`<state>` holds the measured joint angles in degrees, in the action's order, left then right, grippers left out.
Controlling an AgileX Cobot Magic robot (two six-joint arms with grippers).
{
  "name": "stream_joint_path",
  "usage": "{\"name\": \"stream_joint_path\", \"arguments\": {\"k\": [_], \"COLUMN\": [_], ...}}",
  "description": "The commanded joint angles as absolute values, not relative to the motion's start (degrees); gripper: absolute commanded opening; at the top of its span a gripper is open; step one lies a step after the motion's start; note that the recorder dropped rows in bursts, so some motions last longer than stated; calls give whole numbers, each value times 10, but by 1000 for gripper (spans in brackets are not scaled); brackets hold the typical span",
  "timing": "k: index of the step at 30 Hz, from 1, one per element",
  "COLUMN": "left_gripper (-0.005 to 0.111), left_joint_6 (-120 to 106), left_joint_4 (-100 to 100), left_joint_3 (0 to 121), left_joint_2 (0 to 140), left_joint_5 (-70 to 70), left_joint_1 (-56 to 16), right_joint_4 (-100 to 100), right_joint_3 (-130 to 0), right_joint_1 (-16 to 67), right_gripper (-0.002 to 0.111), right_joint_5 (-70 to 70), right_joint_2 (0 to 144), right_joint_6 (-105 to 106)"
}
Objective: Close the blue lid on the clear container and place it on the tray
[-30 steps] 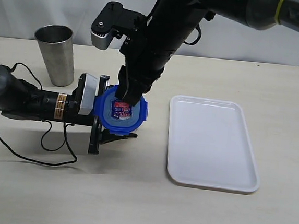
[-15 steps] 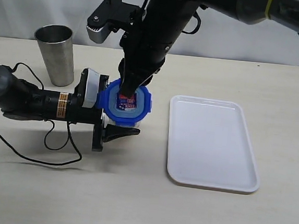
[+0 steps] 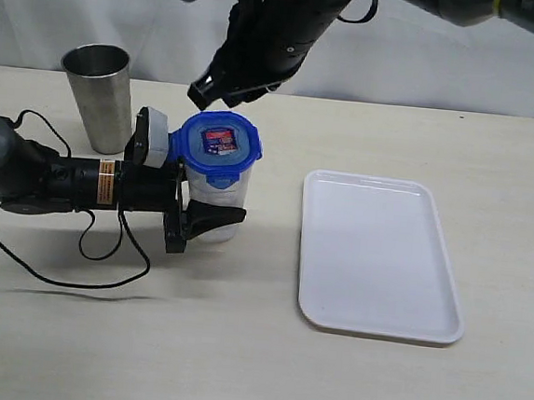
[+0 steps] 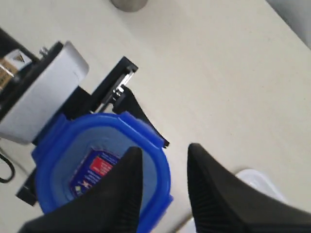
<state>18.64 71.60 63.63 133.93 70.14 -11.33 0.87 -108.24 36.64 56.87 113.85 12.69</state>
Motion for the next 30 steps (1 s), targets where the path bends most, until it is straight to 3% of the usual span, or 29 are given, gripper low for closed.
{"name": "stream_joint_path", "arguments": {"k": [1, 3, 8, 30], "left_gripper": [0, 0, 0, 0], "left_joint_6": [197, 198, 200, 230], "left_joint_4": [711, 712, 712, 728], "left_joint_3": [631, 631, 631, 631], "left_joint_2": [1343, 1343, 1343, 1327], "left_joint_5": [700, 700, 700, 700], "left_joint_1": [-111, -111, -111, -111], "right_joint_4": [-70, -86, -65, 23], "right_joint_3": [-1075, -1063, -1030, -1011], "right_joint_1": [362, 362, 360, 306], "right_gripper": [30, 29, 4, 4], "right_joint_5": [572, 571, 556, 586], "right_joint_2": [1133, 1133, 1133, 1141], "right_joint_6": [104, 119, 116, 63]}}
